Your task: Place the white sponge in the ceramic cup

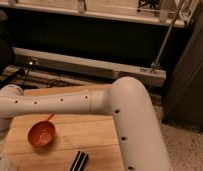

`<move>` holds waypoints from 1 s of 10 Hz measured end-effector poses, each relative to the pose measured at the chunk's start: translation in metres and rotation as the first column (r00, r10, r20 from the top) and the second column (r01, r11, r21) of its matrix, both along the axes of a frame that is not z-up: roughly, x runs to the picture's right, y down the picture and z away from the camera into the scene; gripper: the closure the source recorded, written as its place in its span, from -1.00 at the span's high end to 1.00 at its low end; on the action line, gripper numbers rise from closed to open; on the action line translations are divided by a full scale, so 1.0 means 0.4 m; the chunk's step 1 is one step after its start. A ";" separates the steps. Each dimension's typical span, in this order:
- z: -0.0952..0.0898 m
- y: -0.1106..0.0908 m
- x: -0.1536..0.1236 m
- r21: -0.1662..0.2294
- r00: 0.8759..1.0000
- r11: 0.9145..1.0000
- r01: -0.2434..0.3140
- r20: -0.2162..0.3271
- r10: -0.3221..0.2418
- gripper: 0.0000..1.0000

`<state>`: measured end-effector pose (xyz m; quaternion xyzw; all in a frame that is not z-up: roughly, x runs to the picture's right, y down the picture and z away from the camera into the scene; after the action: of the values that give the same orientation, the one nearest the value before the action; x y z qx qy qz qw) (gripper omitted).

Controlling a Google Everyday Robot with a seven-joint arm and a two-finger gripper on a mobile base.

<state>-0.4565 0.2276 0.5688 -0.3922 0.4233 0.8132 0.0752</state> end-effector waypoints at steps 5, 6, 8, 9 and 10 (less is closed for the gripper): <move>0.022 0.013 -0.008 -0.008 0.999 1.000 0.000 0.032 0.000 -1.00; 0.024 0.020 -0.012 -0.010 0.999 1.000 0.008 0.037 -0.008 -1.00; 0.036 0.024 -0.007 -0.011 0.999 1.000 0.014 0.034 -0.014 -1.00; 0.042 0.027 -0.005 -0.014 0.999 1.000 0.017 0.032 -0.016 -1.00; 0.046 0.027 -0.003 -0.016 0.999 1.000 0.015 0.032 -0.014 -1.00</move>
<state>-0.4577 0.2385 0.5873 -0.4028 0.4314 0.8028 0.0847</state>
